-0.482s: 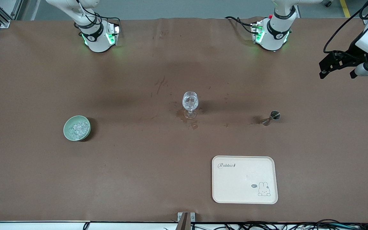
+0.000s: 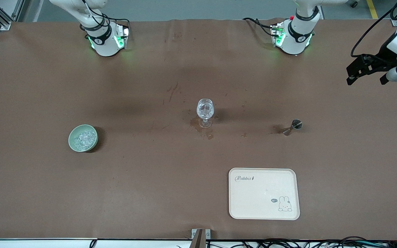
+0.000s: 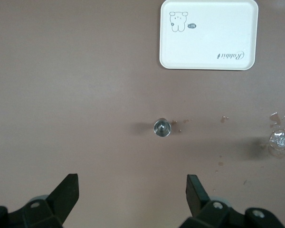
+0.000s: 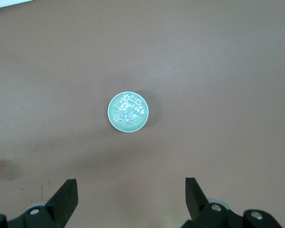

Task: Pour wine and add ice with both arms
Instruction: 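Move the right gripper toward the ice bowl while the left gripper reaches the jigger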

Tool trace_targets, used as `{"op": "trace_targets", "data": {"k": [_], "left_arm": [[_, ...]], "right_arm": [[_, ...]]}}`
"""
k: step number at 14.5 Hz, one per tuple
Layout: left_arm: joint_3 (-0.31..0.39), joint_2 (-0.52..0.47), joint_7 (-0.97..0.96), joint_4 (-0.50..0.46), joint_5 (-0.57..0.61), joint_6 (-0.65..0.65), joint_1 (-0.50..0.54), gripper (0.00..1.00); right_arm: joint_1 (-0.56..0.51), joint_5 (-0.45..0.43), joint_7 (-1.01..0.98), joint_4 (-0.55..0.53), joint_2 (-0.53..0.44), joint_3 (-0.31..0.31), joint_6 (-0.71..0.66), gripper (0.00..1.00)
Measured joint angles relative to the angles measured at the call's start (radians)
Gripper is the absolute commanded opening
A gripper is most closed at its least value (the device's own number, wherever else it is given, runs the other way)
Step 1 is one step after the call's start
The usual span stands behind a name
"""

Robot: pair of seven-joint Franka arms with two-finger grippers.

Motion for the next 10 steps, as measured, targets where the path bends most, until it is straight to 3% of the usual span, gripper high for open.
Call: {"op": "trace_targets", "data": {"k": [6, 10], "left_arm": [[0.005, 0.165, -0.003, 0.027, 0.000, 0.000, 0.003, 1.00], [0.007, 0.308, -0.015, 0.028, -0.010, 0.057, 0.076, 0.99]], "right_arm": [[-0.001, 0.000, -0.001, -0.054, 0.016, 0.000, 0.039, 1.00], [-0.001, 0.000, -0.003, -0.261, 0.042, 0.000, 0.266, 1.00]]}}
